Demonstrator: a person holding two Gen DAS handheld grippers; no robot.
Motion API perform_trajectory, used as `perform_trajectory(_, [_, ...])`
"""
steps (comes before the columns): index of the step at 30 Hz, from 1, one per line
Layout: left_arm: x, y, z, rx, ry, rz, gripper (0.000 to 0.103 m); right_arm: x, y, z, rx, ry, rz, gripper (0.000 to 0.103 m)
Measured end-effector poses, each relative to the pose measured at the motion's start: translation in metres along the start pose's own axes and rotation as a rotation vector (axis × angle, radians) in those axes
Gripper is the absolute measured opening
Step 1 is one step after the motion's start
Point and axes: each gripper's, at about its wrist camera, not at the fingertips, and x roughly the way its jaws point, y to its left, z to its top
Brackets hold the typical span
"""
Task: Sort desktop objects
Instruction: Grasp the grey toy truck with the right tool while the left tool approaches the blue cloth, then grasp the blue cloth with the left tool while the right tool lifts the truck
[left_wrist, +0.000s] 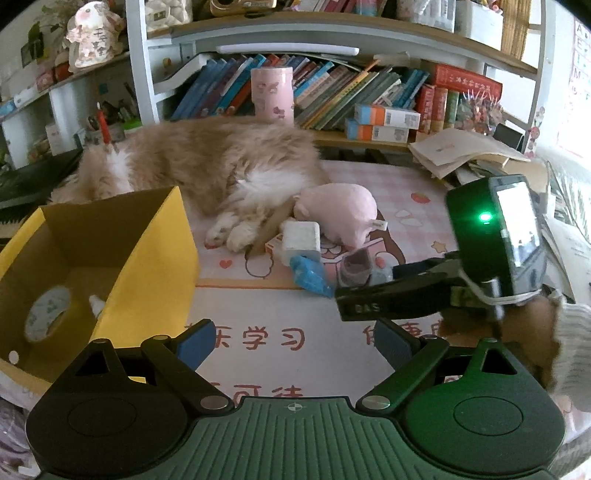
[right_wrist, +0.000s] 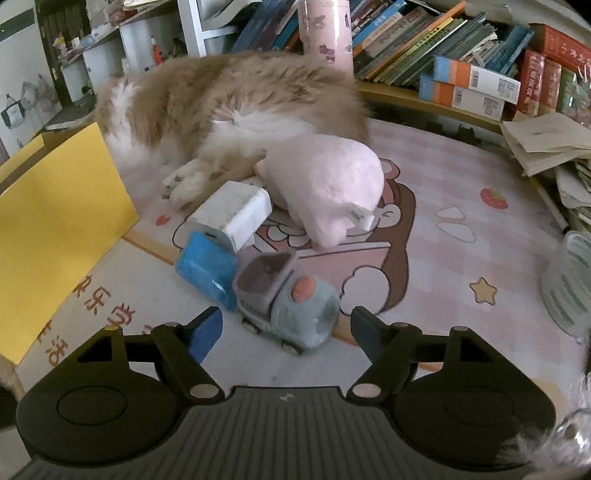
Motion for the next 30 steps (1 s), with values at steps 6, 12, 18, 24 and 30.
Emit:
perform_trajectory(6, [0.003, -0.003, 0.003, 0.008, -0.002, -0.011, 0.094, 0.001, -0.003, 0.0, 0.006, -0.009, -0.005, 0.059])
perform_trajectory(12, [0.015, -0.006, 0.007, 0.019, 0.001, -0.043, 0.094, -0.022, -0.014, -0.003, 0.032, -0.073, -0.037, 0.059])
perform_trajectory(18, [0.05, -0.005, 0.012, -0.04, 0.014, -0.057, 0.092, -0.047, -0.034, -0.015, 0.088, -0.105, -0.134, 0.059])
perform_trajectory(24, [0.096, -0.019, 0.02, 0.071, 0.015, -0.021, 0.085, -0.081, -0.048, -0.036, 0.155, -0.11, -0.185, 0.059])
perform_trajectory(30, [0.132, -0.013, 0.03, -0.006, 0.052, -0.013, 0.067, -0.106, -0.042, -0.055, 0.187, -0.107, -0.193, 0.059])
